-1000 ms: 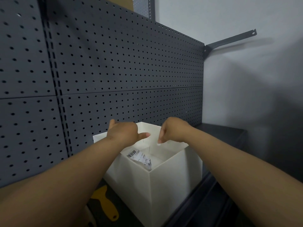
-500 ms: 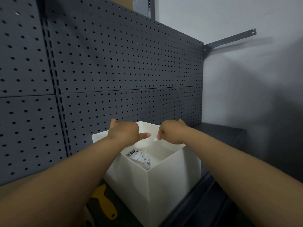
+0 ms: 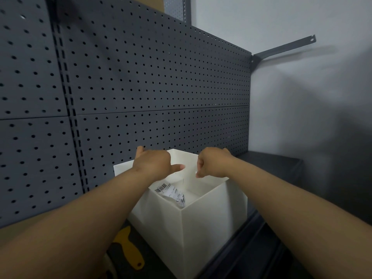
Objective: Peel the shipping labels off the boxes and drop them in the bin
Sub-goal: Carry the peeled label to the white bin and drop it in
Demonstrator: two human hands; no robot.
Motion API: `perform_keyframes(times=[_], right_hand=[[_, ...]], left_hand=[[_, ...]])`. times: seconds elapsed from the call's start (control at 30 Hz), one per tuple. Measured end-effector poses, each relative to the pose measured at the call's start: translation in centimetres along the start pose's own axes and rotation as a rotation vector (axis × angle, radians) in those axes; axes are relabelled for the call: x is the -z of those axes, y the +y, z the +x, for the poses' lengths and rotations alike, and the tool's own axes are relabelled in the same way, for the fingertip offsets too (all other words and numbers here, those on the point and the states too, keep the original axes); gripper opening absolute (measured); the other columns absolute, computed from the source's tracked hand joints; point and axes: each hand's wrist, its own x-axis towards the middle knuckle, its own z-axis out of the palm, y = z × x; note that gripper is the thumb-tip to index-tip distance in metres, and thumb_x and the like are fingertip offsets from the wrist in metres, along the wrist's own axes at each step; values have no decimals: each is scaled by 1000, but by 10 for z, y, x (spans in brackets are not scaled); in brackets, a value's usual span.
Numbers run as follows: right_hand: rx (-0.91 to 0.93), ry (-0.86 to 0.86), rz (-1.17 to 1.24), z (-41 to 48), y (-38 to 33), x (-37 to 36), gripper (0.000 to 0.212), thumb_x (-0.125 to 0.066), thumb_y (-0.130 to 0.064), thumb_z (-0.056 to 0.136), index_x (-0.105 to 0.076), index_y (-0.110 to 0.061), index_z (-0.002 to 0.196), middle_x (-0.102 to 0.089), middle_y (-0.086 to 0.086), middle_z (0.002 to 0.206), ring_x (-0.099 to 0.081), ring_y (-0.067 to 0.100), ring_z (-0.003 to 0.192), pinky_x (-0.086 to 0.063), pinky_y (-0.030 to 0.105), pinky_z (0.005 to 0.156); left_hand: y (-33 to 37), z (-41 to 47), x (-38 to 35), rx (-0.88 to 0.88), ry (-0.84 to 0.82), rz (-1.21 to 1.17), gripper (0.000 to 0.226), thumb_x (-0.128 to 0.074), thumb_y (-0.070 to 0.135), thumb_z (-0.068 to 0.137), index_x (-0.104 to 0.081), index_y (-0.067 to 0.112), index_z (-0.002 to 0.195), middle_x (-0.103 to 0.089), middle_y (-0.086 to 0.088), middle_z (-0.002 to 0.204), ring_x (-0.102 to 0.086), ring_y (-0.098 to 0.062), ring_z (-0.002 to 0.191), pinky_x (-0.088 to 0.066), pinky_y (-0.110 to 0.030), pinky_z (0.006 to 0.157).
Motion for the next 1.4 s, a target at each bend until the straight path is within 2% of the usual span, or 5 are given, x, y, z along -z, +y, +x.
perform_keyframes(times=[0.57, 0.7, 0.97, 1.13, 1.4], right_hand=[[50, -173, -168, -5, -3, 0, 52, -61, -52, 85, -50, -40, 134, -46, -3, 139, -34, 24, 133, -21, 40, 107], [45, -131, -153, -3, -5, 0, 35, -58, -58, 82, -68, -27, 96, -60, -5, 101, -50, 21, 113, -26, 39, 99], [70, -160, -248, -4, -7, -1, 64, -37, -2, 91, -46, -49, 133, -41, 2, 138, -33, 24, 132, -21, 38, 106], [82, -141, -173, -3, -6, -2, 33, -44, -40, 94, -58, -44, 123, -47, 0, 132, -33, 24, 130, -18, 43, 109], [79, -142, -146, -1, -7, -2, 50, -39, -13, 91, -57, -51, 118, -44, -5, 105, -38, 20, 123, -21, 37, 104]], left_hand=[[0, 1, 0, 10, -5, 6, 65, -29, 73, 85, -42, 19, 52, -46, 5, 56, -51, -18, 68, -25, -37, 97], [-1, 2, 1, 15, -5, -3, 65, -29, 72, 85, -41, 19, 51, -45, 5, 55, -50, -17, 66, -25, -37, 96], [0, 2, -1, 29, -21, 7, 65, -26, 73, 86, -43, 19, 52, -44, 5, 56, -48, -15, 64, -24, -36, 92], [1, 3, 1, 39, -37, -2, 64, -26, 71, 87, -42, 19, 53, -45, 5, 56, -47, -15, 62, -25, -36, 94], [4, 0, 2, -66, 24, -130, 25, -49, 46, 92, -69, 34, 102, -68, 9, 107, -60, -15, 101, -23, -36, 99]])
